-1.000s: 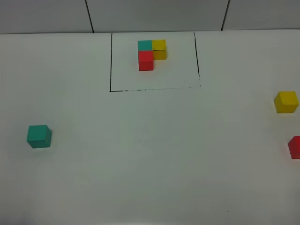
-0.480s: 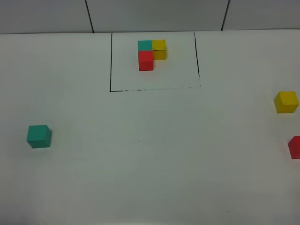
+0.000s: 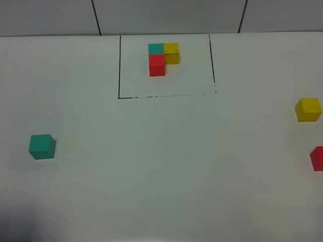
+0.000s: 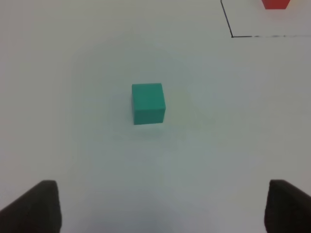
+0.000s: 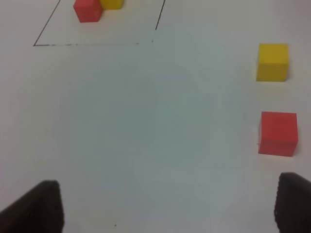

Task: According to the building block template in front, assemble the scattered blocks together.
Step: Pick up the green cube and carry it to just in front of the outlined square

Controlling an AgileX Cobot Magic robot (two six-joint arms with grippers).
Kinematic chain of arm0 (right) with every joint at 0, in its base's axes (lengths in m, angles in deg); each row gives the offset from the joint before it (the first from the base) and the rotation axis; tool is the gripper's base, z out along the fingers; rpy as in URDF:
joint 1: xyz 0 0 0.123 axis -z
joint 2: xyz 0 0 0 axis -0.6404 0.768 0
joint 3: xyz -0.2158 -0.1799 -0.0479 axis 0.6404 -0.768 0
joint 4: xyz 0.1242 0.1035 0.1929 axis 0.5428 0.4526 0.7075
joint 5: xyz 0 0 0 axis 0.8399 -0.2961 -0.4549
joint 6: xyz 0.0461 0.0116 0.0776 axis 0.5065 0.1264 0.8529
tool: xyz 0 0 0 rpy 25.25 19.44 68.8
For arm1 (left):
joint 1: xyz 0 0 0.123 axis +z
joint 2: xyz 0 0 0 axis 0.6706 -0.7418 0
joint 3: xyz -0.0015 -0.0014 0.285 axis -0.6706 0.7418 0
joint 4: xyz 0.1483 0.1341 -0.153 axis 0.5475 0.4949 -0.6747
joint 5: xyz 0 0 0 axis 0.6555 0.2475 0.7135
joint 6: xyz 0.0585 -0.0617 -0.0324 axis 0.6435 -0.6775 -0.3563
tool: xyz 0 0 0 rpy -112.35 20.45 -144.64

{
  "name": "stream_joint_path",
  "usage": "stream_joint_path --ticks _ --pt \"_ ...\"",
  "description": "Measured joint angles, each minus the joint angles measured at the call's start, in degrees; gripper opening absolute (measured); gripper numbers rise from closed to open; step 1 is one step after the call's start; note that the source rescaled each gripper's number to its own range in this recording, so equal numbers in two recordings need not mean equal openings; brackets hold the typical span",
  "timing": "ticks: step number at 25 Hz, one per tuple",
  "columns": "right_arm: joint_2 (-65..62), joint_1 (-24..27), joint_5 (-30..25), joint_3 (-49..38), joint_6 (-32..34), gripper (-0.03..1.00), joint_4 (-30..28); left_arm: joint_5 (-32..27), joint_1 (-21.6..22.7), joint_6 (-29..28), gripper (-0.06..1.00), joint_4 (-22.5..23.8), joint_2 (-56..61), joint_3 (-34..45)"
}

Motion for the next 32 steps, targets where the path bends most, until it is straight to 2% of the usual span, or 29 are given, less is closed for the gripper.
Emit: stream_joint_path --ticks 2,9,15,19,22,25,32 --pt "0.00 0.00 0.00 0.00 0.00 0.83 0.04 2.25 0.00 0.00 0.99 -0.71 -6.49 -0.57" --pt "0.00 0.00 0.00 0.00 0.00 0.83 0.04 4.19 0.00 0.00 1.00 -5.51 -32.40 -7.92" --pt "0.00 0.00 0.00 0.00 0.00 0.83 0.04 4.43 0.00 0.00 0.99 -6.24 -51.35 -16.67" --pt "0.00 0.00 0.00 0.00 0.00 0.83 0.04 4.48 -1.89 -1.44 0.97 -2.71 -60.76 -20.27" --pt "0.00 0.00 0.00 0.00 0.00 0.82 0.04 4.70 -3.91 -6.28 0.96 2.12 -65.88 -21.04" --pt "0.00 0.00 0.00 0.00 0.00 0.82 0.04 5.73 -4.16 -9.28 0.96 4.82 -69.36 -21.04" --pt "0.00 0.00 0.00 0.00 0.00 0.82 0.04 10.71 -4.16 -8.52 0.96 3.69 -71.30 -21.10"
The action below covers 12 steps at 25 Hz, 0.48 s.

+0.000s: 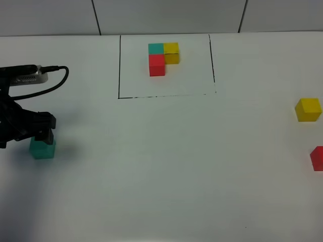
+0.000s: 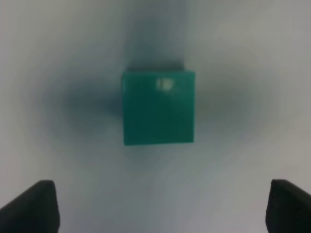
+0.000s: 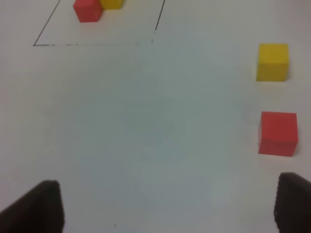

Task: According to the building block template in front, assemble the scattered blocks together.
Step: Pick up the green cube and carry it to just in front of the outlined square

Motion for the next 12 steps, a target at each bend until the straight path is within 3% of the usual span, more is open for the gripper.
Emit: stream_joint_path --ticks 12 --pt "0.00 0.00 0.00 0.00 0.00 0.82 0.00 1.51 0.00 0.00 0.96 0.01 -4.17 -0.15"
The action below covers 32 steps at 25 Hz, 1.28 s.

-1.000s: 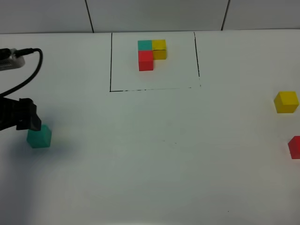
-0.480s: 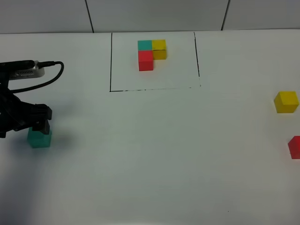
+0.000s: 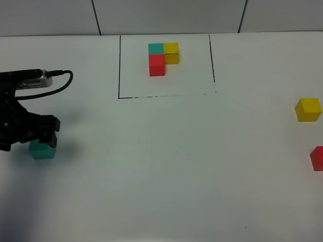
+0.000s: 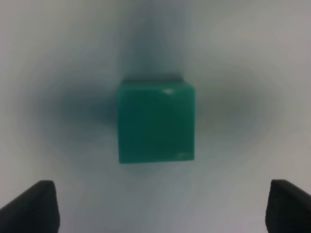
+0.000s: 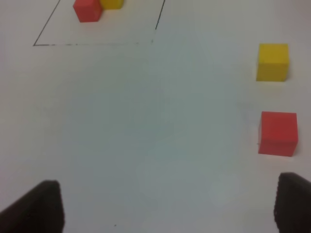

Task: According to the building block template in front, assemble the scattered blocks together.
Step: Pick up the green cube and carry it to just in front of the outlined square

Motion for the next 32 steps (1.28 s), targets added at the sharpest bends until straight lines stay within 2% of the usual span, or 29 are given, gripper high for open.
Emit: stream_joint_path --ticks 17,25,32 --pt "0.00 0.00 0.00 0.00 0.00 0.82 0.00 6.23 0.10 0.00 0.96 1.20 -6.94 0.00" --pt "0.00 0.00 0.00 0.00 0.05 0.82 0.00 7.58 2.19 -0.71 0.96 2.20 -10.01 0.00" --pt "0.00 0.00 0.00 0.00 0.05 0.82 0.00 9.43 2.19 -0.47 0.91 1.21 -10.26 0.00"
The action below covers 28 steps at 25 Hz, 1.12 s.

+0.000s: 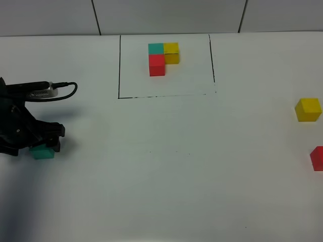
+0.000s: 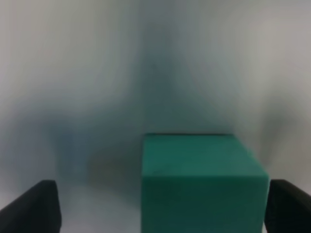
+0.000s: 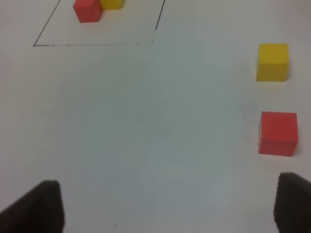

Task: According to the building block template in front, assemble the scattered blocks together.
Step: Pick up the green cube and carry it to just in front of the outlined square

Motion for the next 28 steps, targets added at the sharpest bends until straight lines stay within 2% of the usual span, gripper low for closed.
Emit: stream_joint_path --ticks 2,5,8,14,22,28 --pt "0.00 0.00 0.00 0.00 0.00 0.82 0.00 0.07 0.00 0.00 0.86 -0.05 0.00 0.00" --pt "0.00 0.00 0.00 0.00 0.12 0.82 0.00 0.07 0.00 0.00 0.71 -0.16 0.00 0.00" --pt "0.00 0.00 0.00 0.00 0.12 0.82 0.00 0.07 0.00 0.00 0.50 -0.16 -0.04 0.00" --pt "0.00 0.00 0.00 0.00 0.12 0.82 0.00 0.01 0.00 0.00 0.00 -0.28 -0.47 -0.05" --pt "0.00 0.00 0.00 0.00 0.12 0.82 0.00 -1.01 0.00 0.00 0.00 -0.28 -0.47 -0.14" --pt "0.00 0.00 0.00 0.00 0.12 0.82 0.00 -3.89 -1.36 2.69 0.00 -0.22 -0.49 -1.01"
